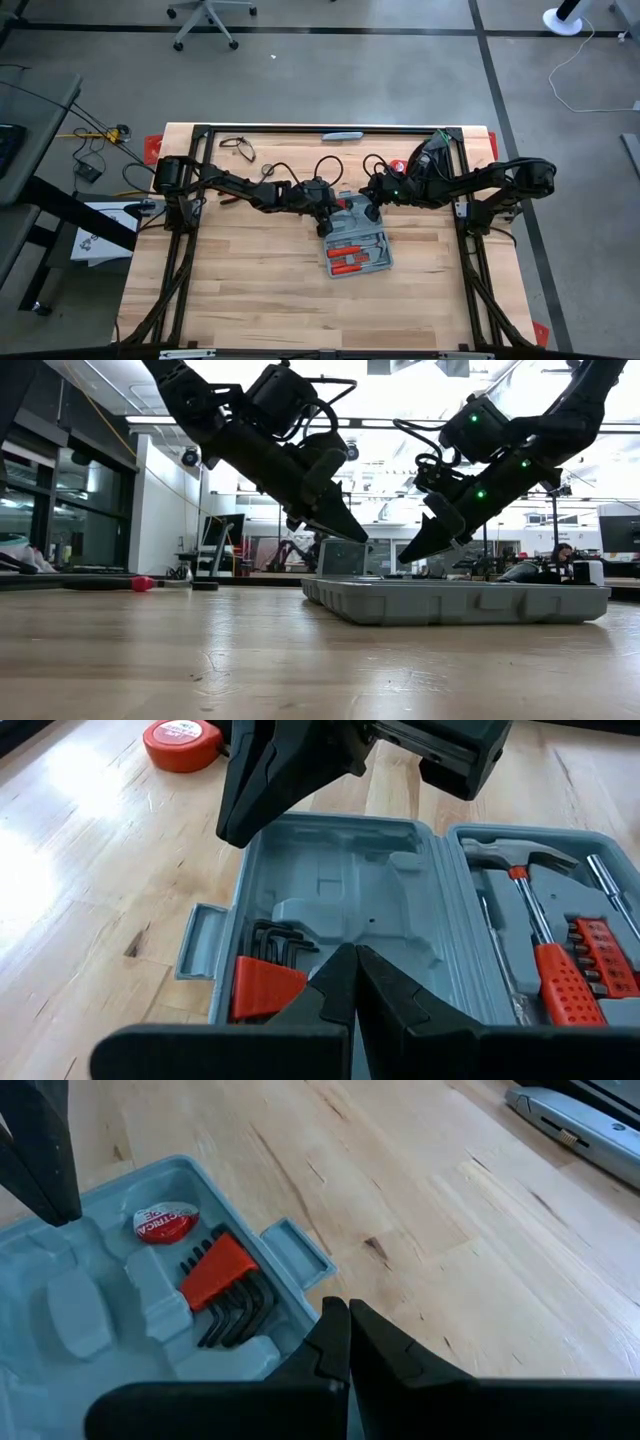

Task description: Prefit tool cases

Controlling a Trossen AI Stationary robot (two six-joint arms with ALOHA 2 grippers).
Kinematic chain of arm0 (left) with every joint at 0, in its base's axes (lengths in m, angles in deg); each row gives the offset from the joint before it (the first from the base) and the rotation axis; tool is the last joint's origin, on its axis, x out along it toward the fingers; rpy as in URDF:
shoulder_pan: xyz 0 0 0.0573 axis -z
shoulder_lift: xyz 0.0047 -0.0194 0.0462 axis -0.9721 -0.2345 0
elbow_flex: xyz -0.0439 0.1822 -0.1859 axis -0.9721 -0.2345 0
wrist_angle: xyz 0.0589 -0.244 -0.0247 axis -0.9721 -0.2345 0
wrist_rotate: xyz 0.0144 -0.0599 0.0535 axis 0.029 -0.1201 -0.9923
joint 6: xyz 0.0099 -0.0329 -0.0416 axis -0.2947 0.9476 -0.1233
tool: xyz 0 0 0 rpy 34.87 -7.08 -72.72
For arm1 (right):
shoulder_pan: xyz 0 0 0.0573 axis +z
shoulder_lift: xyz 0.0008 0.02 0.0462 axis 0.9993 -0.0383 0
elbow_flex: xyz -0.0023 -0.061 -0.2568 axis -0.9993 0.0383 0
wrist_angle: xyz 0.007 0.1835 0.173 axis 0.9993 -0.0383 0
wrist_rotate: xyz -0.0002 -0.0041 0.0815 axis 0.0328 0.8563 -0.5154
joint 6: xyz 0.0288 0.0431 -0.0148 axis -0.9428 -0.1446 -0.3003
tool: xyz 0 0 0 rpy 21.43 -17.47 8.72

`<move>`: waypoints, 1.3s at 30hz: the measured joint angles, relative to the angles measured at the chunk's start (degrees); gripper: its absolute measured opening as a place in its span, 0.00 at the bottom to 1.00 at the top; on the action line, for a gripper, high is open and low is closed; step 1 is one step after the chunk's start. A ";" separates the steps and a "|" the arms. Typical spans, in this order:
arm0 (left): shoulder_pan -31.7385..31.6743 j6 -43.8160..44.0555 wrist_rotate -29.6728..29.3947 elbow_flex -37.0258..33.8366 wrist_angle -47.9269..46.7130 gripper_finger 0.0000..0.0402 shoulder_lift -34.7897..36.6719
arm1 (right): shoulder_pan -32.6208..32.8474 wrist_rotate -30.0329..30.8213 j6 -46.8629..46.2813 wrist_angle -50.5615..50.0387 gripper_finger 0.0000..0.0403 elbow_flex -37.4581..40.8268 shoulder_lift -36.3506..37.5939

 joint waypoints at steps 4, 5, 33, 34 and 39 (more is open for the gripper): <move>0.00 0.01 0.00 0.00 0.01 0.00 0.00 | -0.01 0.00 -0.02 0.00 0.00 0.00 0.00; 0.00 0.01 0.00 0.00 0.01 0.00 0.00 | 0.01 0.00 -0.02 0.00 0.00 0.00 0.00; 0.02 0.12 0.08 0.00 0.65 0.00 0.02 | -0.10 -3.04 -0.09 0.06 0.00 -0.04 -0.02; 0.02 0.14 0.08 0.00 0.63 0.00 0.01 | -0.10 -3.04 -0.06 -0.15 0.00 -0.04 -0.02; 0.11 0.14 0.07 0.00 0.63 0.00 0.02 | -0.10 -3.06 -3.28 -0.20 0.00 -0.04 -0.02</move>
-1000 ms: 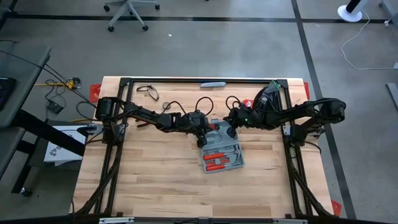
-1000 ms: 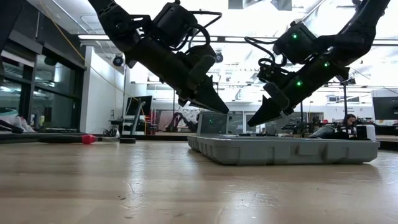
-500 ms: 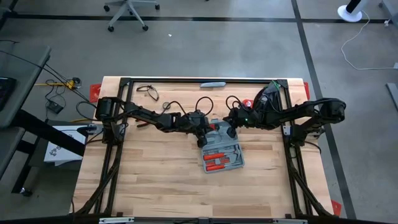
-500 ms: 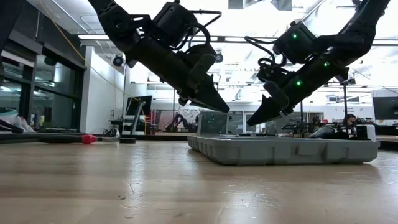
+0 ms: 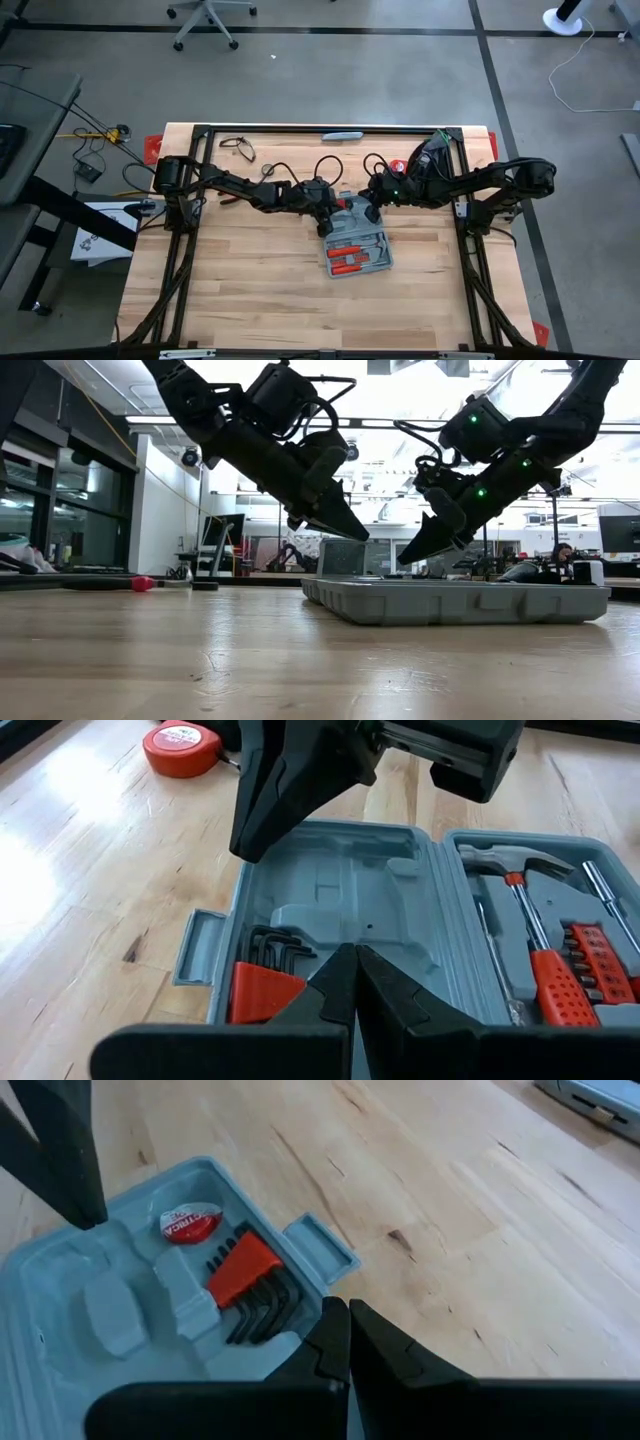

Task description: Prefit tool cases

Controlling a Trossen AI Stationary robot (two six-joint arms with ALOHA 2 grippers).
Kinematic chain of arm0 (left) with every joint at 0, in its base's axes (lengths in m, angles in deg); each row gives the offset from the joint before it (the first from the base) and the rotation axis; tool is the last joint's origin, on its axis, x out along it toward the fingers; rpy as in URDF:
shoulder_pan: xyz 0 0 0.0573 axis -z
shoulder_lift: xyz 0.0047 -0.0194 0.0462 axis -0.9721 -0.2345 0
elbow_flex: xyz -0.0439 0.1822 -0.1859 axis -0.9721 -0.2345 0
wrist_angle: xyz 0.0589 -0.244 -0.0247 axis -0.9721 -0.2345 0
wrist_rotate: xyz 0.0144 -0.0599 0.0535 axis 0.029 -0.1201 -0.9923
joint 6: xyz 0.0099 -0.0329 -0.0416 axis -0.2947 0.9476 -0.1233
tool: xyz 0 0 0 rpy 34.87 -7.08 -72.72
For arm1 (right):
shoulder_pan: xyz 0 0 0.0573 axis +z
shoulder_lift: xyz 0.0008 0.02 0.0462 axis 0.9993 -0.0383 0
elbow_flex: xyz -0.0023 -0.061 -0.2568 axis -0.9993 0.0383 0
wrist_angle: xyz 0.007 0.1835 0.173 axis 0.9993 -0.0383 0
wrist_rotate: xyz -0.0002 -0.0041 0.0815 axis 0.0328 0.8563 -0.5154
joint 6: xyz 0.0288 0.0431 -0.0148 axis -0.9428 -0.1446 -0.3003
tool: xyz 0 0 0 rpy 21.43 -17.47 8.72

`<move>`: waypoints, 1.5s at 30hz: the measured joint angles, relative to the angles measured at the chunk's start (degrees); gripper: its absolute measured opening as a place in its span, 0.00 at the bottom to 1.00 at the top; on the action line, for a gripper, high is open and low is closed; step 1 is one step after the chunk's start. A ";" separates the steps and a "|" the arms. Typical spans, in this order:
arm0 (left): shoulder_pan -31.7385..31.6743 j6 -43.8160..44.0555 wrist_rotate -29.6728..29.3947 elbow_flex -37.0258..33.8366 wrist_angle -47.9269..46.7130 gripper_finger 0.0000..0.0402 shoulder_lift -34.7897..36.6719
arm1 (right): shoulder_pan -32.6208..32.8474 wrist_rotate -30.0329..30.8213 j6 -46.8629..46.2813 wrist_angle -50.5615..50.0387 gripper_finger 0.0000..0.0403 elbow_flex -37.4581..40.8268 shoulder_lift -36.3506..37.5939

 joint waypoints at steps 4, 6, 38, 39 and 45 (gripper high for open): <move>0.00 0.00 0.00 0.00 0.00 0.00 0.01 | 0.00 0.00 -1.24 0.02 0.00 0.00 0.00; 0.00 0.00 -0.02 0.00 0.00 0.00 0.01 | 0.00 0.00 -1.21 0.09 0.00 0.00 0.00; -2.47 -0.08 -2.95 3.74 -7.39 0.00 -4.80 | -1.14 -7.81 -2.36 -1.28 0.00 -3.56 -5.57; -2.51 -0.13 -2.97 3.76 -7.28 0.00 -4.80 | -1.14 -8.00 -1.92 -1.68 0.00 -4.46 -6.81; -3.24 -0.11 -1.00 3.78 -7.61 0.00 -4.78 | -1.11 -5.59 0.61 -7.61 0.00 -9.34 -11.40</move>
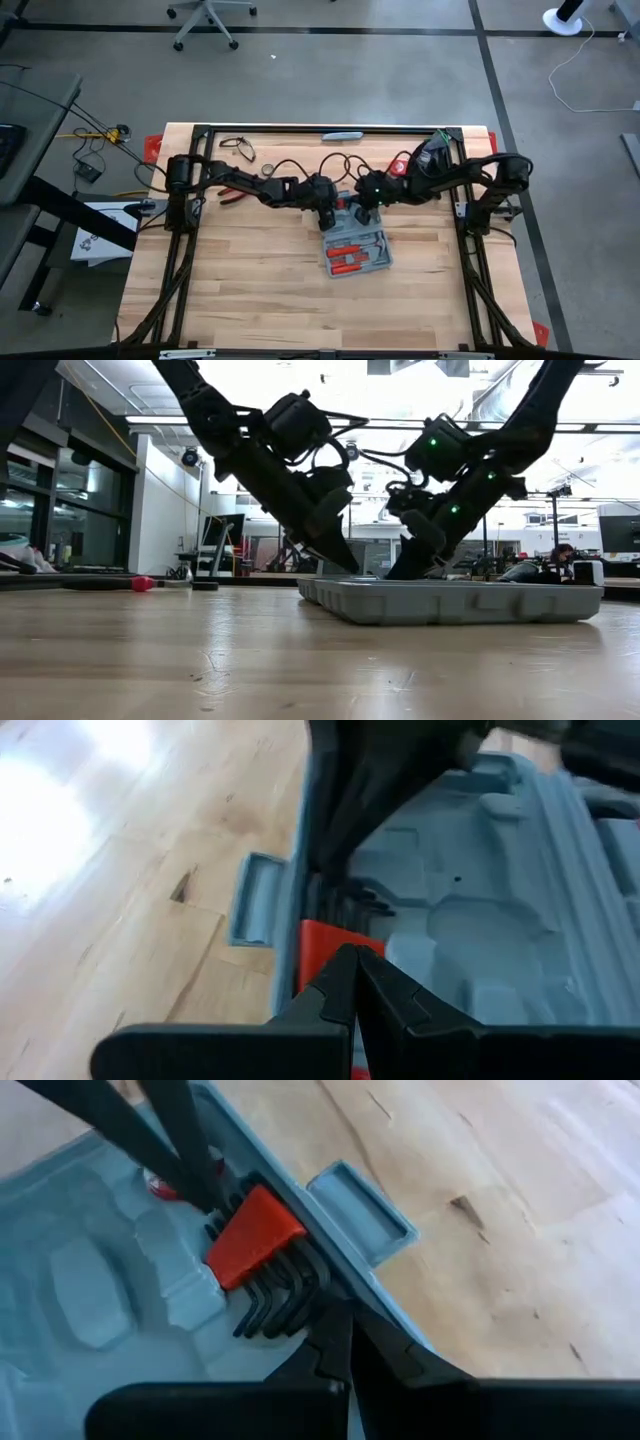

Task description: Prefit tool cases

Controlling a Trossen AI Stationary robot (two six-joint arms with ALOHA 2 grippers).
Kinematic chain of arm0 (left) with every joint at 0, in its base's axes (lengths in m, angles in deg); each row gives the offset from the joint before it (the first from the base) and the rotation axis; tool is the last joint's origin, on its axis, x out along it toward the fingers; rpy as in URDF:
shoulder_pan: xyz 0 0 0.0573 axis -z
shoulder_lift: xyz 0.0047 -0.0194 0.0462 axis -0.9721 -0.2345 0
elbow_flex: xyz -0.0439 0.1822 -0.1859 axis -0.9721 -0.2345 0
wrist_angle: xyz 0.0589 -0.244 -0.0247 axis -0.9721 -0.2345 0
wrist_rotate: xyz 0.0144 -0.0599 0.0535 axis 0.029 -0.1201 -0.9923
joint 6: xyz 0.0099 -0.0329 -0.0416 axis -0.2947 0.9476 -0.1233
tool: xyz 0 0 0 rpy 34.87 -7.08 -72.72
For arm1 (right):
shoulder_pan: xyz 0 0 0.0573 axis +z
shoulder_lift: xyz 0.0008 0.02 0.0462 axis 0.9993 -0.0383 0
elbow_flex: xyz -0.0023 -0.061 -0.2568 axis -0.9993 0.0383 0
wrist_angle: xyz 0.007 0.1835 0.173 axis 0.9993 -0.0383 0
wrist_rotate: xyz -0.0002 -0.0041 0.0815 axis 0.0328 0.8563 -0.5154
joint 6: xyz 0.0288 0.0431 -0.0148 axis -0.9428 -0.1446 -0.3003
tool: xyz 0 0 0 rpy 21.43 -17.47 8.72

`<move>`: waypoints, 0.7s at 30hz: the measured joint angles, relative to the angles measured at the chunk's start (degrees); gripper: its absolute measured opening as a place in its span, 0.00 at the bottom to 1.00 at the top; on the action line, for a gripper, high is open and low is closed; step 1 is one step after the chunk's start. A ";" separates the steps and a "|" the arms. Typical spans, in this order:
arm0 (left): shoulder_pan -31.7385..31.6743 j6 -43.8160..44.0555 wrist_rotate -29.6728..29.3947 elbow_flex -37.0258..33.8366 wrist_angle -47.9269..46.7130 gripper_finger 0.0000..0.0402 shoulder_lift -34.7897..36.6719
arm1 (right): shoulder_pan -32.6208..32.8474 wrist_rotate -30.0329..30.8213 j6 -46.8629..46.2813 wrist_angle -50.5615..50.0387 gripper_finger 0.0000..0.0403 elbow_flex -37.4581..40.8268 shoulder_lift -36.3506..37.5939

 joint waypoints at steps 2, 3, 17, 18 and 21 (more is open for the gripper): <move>-0.13 -0.02 0.70 0.00 0.03 0.00 0.00 | 0.02 0.77 0.12 -1.09 0.00 -0.57 -0.11; -0.13 -0.02 0.69 0.00 0.02 0.00 0.00 | 0.00 0.84 0.16 -1.11 0.00 -0.65 -0.12; -1.04 2.12 1.31 0.46 2.76 0.00 -5.92 | -0.08 4.49 0.27 -5.53 0.00 -0.91 0.97; -1.04 2.18 1.27 0.46 2.72 0.00 -5.92 | -0.08 4.49 0.27 -5.63 0.00 -0.91 1.01; -1.04 2.19 1.24 0.44 2.75 0.00 -5.98 | -0.09 3.82 0.86 -5.48 0.00 -0.91 1.10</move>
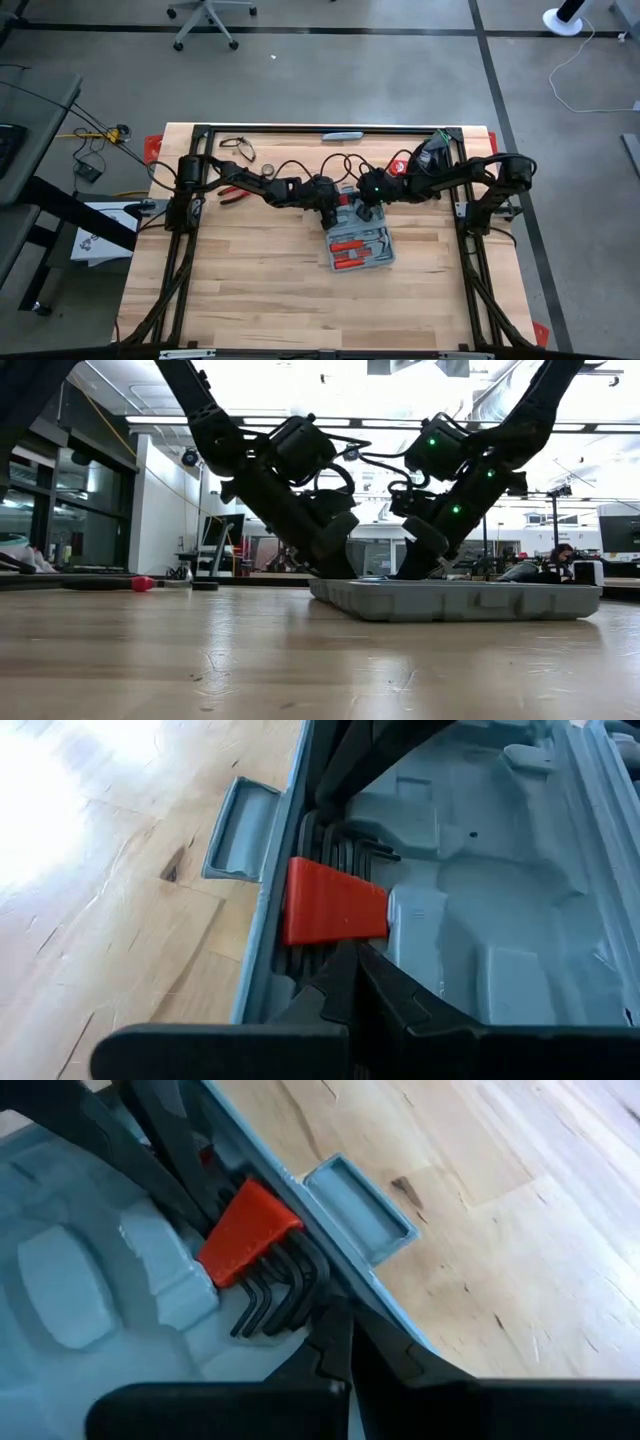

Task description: Prefit tool cases

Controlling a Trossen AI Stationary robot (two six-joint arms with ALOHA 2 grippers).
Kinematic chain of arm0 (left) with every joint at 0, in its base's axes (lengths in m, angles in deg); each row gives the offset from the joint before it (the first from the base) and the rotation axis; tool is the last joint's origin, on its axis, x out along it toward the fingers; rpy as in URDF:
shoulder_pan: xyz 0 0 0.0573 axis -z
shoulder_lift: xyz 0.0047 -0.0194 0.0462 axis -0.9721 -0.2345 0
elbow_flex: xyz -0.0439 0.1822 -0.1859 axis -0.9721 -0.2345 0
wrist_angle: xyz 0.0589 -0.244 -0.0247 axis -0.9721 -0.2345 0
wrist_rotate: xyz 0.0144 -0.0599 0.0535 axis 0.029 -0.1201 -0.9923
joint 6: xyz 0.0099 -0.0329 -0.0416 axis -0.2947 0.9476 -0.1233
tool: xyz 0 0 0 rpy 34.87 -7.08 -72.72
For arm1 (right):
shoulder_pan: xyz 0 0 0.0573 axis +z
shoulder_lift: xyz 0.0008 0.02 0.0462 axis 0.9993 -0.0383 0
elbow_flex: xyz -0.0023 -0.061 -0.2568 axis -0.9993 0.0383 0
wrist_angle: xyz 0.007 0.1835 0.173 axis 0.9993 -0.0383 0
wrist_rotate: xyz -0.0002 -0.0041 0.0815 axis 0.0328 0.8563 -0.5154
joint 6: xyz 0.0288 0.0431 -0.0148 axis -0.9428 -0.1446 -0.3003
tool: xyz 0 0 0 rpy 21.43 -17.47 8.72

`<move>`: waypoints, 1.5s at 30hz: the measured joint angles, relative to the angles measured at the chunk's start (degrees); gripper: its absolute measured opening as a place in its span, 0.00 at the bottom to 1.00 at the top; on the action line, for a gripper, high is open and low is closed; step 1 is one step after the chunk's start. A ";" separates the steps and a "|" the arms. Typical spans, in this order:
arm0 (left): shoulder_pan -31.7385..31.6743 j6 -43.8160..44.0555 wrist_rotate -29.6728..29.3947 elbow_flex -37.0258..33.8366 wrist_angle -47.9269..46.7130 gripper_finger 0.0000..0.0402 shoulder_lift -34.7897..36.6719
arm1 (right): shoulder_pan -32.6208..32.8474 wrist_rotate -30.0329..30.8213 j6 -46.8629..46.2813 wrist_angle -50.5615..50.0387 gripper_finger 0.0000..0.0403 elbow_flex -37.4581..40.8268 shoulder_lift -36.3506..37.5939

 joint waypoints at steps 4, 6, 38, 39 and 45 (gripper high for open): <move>0.00 -0.05 0.45 -0.11 0.58 0.00 -0.06 | -0.28 -4.39 0.54 1.64 0.00 0.15 -0.04; 0.15 -0.11 0.48 -0.14 0.53 0.00 -0.10 | -0.18 -6.37 0.35 1.94 0.00 0.17 -0.06; -0.03 0.35 -0.37 -0.20 0.78 0.00 -0.36 | 0.47 -12.00 1.26 1.42 0.00 0.04 6.86; -0.02 0.35 -0.37 -0.20 0.75 0.00 -0.36 | 0.91 -12.40 0.81 1.38 0.00 0.04 6.86; 0.00 0.35 -0.13 -0.26 1.44 0.00 -0.36 | 3.80 -12.35 -0.03 0.99 0.00 0.07 6.86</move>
